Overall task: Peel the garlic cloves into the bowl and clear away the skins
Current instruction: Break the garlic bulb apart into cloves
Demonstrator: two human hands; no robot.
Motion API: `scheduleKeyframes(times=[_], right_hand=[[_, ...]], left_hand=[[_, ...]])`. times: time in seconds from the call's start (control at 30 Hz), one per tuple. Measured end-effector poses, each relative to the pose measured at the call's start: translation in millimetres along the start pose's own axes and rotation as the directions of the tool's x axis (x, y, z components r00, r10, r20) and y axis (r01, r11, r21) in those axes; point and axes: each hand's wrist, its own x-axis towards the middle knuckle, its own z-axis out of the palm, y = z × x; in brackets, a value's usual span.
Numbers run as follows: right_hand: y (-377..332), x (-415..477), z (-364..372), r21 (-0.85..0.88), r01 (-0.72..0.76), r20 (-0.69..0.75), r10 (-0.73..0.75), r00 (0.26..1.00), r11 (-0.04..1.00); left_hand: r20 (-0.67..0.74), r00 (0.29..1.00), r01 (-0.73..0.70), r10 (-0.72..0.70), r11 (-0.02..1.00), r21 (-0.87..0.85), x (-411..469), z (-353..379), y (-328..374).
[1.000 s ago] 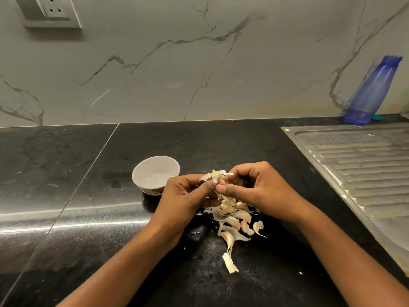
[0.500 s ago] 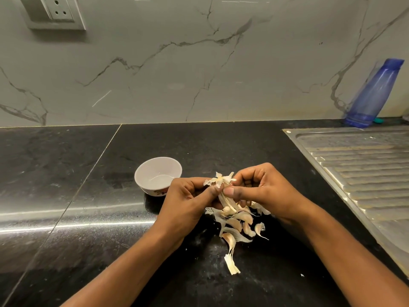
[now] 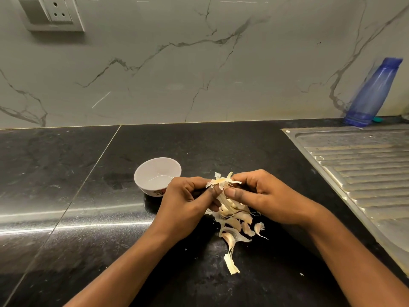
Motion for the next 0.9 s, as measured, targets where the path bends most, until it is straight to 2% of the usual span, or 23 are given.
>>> scheduleKeyframes(times=[0.3, 0.5, 0.7, 0.8, 0.9], right_hand=[[-1.5, -2.1, -5.1, -0.047, 0.025, -0.01, -0.026, 1.0, 0.999], [6.6, -3.0, -13.5, -0.215, -0.039, -0.201, -0.005, 0.98, 0.976], [11.5, -1.9, -14.1, -0.347, -0.05, -0.251, -0.042, 0.967, 0.937], [9.0, -0.9, -10.4, -0.301, 0.02, -0.3, -0.114, 0.947, 0.953], [5.5, 1.0, -2.1, -0.214, 0.083, -0.264, -0.139, 0.954, 0.973]], left_hand=[[-0.019, 0.996, 0.088, -0.092, 0.985, -0.149, 1.8, -1.1, 3.3], [-0.101, 0.985, 0.123, -0.138, 0.982, -0.142, 4.0, -1.8, -0.2], [-0.1, 0.98, 0.159, -0.175, 0.976, -0.147, 3.0, 0.9, -1.8], [-0.072, 0.981, 0.163, -0.177, 0.972, -0.169, 2.4, 1.6, -0.6], [-0.039, 0.986, 0.152, -0.162, 0.971, -0.185, 1.3, 3.8, 1.0]])
